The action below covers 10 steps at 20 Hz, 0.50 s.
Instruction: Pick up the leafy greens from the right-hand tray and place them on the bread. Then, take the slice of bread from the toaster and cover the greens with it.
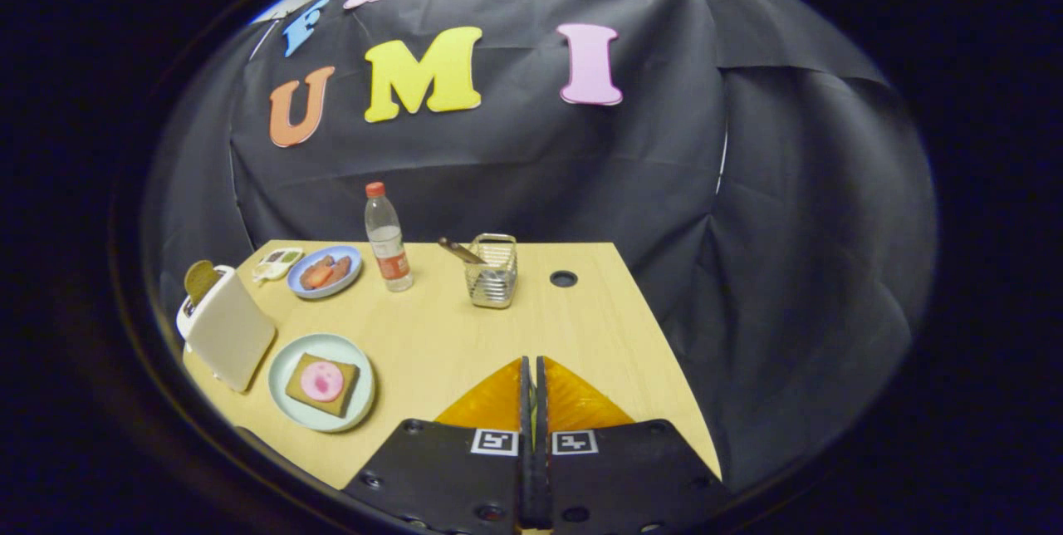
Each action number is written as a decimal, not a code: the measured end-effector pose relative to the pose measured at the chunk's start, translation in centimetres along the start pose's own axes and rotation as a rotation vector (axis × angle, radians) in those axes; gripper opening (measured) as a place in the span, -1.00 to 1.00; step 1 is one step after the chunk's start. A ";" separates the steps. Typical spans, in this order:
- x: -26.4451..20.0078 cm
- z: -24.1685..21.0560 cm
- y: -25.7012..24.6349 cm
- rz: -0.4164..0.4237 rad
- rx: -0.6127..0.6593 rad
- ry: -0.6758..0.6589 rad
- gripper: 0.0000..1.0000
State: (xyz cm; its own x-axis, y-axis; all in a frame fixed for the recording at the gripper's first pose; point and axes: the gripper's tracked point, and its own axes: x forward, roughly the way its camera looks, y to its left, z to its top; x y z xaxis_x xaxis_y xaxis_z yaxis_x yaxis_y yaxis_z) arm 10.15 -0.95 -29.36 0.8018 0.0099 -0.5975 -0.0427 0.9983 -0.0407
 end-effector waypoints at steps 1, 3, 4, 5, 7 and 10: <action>-0.4 0.6 1.6 0.007 -0.003 -0.003 -0.99; -1.5 1.7 5.3 0.029 -0.011 -0.017 -0.99; -2.0 2.4 7.8 0.047 -0.018 -0.030 -0.99; -2.4 2.9 10.0 0.064 -0.020 -0.040 -0.99; -3.2 3.8 15.2 0.114 -0.018 -0.059 -1.00; -3.5 4.1 22.8 0.185 -0.014 -0.071 -0.99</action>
State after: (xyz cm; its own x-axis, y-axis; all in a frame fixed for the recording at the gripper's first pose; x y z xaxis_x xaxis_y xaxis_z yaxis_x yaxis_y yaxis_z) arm 8.83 22.06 -24.89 0.8196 0.1978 -0.5378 -0.2012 0.9781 0.0531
